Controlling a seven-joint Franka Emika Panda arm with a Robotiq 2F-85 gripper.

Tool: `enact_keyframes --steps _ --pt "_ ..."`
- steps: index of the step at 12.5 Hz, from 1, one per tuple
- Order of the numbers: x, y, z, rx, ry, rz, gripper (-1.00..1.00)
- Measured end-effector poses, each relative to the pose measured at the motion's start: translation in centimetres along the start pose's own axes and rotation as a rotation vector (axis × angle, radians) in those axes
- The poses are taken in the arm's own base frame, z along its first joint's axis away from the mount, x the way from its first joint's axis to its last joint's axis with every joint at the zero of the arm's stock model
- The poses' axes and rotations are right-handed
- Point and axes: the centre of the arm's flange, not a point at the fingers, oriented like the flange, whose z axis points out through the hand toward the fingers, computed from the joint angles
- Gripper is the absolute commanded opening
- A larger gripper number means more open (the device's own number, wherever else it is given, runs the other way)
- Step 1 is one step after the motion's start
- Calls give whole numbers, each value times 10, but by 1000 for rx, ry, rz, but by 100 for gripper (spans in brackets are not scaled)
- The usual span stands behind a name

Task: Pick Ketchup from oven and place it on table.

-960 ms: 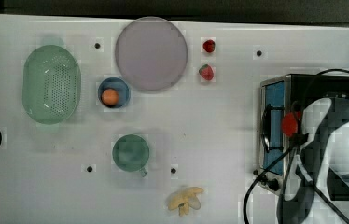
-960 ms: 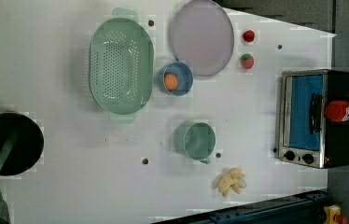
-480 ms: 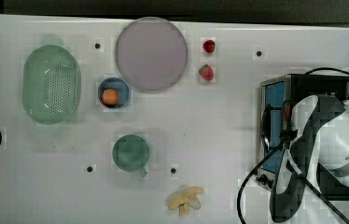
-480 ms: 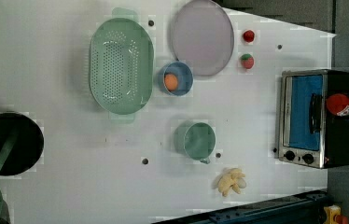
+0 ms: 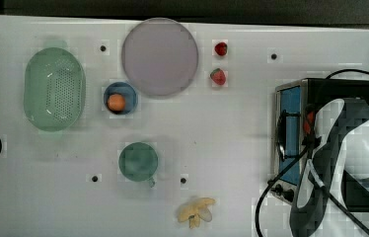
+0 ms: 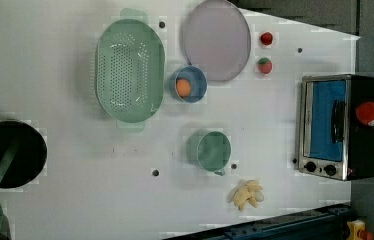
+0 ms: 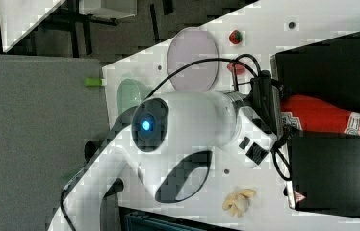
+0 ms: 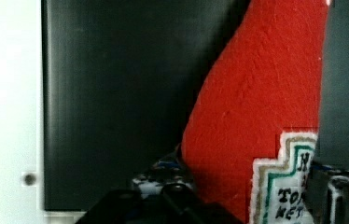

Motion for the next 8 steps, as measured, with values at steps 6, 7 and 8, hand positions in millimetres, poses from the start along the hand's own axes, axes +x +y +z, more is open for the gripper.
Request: enact_keyframes --steps 6,7,8 --pt "-55 -24 -167 41 6 -158 27" --pt "-87 -23 -201 74 -1 -220 26" --pt "-122 -20 -233 109 -14 -283 27"
